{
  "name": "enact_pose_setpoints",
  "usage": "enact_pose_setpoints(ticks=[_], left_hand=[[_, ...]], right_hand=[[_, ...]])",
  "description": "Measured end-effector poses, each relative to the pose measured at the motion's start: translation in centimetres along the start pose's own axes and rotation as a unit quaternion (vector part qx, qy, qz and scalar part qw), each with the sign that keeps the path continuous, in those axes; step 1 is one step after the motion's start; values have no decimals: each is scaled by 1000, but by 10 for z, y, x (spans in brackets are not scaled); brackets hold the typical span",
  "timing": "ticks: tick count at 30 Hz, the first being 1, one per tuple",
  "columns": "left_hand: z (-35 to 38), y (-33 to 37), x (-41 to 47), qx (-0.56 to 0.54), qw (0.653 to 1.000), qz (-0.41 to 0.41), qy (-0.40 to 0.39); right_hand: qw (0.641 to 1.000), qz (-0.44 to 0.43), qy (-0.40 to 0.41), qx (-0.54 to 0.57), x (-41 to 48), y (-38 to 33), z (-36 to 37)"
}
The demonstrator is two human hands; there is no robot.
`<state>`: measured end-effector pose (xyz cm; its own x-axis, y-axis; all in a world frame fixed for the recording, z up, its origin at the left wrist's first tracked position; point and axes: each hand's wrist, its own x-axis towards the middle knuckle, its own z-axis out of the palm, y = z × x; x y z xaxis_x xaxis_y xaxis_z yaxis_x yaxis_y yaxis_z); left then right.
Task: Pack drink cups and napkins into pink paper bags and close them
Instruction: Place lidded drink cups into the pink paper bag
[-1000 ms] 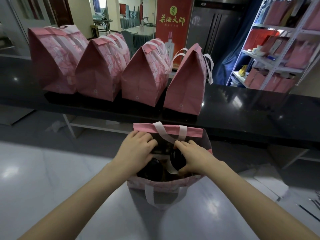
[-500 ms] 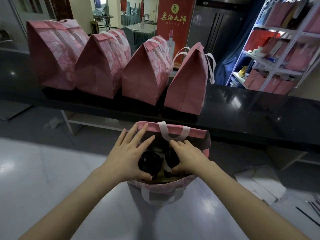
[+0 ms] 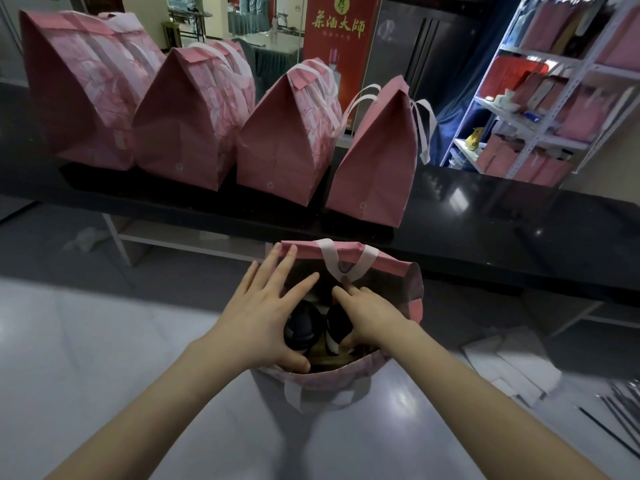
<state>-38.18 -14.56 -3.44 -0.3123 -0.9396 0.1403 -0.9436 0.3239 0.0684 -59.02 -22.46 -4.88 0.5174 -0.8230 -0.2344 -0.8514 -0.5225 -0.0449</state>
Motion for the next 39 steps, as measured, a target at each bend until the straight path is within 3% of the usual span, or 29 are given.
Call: enact_pose_setpoints(ticks=[14, 21, 24, 28, 32, 39], left_hand=[[-7, -6, 13, -99, 995, -5, 13], [-19, -10, 13, -172, 976, -53, 120], [-22, -1, 9, -212, 973, 14, 85], [-23, 14, 9, -182, 979, 86, 25], [-25, 34, 20, -201, 975, 52, 79], [-23, 90, 38, -91, 987, -81, 106]], right_hand=[[998, 44, -31, 38, 0, -7, -2], [981, 32, 144, 124, -62, 5, -53], [982, 19, 108, 153, -95, 25, -58], [993, -21, 95, 71, -114, 48, -42], [975, -44, 212, 56, -108, 66, -28], [954, -95, 264, 105, -108, 114, -32]])
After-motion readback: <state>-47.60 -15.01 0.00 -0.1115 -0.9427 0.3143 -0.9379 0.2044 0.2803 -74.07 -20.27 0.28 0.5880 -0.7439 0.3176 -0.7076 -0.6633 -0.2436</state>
